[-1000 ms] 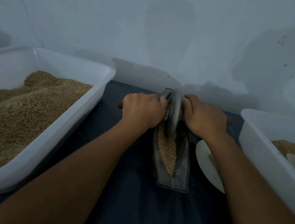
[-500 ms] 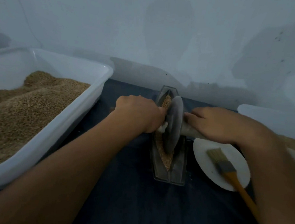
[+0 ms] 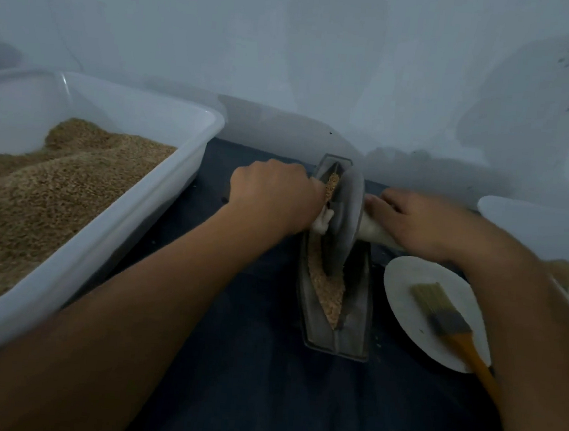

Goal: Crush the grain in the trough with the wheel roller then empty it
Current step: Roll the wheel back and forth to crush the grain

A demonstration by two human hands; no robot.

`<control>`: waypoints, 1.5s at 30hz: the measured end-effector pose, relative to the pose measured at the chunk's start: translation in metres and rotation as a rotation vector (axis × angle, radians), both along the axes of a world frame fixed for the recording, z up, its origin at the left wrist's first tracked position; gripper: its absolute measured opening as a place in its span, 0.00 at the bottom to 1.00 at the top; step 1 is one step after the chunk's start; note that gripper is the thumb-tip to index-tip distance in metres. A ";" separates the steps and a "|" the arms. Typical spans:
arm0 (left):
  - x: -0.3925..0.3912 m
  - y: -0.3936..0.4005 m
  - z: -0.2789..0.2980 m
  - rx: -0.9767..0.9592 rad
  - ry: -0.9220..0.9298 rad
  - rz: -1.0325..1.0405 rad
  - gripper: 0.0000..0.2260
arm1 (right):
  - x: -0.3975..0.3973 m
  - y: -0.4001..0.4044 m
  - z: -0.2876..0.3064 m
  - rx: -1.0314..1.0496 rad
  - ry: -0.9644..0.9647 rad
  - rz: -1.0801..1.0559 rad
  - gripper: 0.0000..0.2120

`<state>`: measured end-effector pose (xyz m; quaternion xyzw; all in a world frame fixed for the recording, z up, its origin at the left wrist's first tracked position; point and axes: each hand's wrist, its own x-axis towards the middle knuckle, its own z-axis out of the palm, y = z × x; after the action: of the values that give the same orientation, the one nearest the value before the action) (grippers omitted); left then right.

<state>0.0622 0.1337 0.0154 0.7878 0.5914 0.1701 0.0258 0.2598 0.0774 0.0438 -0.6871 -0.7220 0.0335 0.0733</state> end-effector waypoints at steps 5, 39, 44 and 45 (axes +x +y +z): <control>0.012 0.022 -0.016 0.432 -0.025 -0.064 0.12 | 0.007 0.029 -0.030 0.372 0.044 -0.060 0.21; 0.006 -0.001 0.028 -0.113 0.182 -0.044 0.07 | 0.012 -0.022 0.034 -0.266 0.080 0.081 0.13; 0.013 0.014 0.003 0.154 -0.226 -0.041 0.03 | 0.019 0.000 0.016 -0.109 0.103 0.021 0.08; 0.015 0.018 0.000 0.191 -0.276 -0.054 0.05 | 0.019 0.006 0.010 -0.030 0.124 0.000 0.07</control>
<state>0.0773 0.1517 0.0150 0.7715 0.5420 0.3313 0.0363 0.2786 0.0835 0.0539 -0.6848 -0.7155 0.0870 0.1075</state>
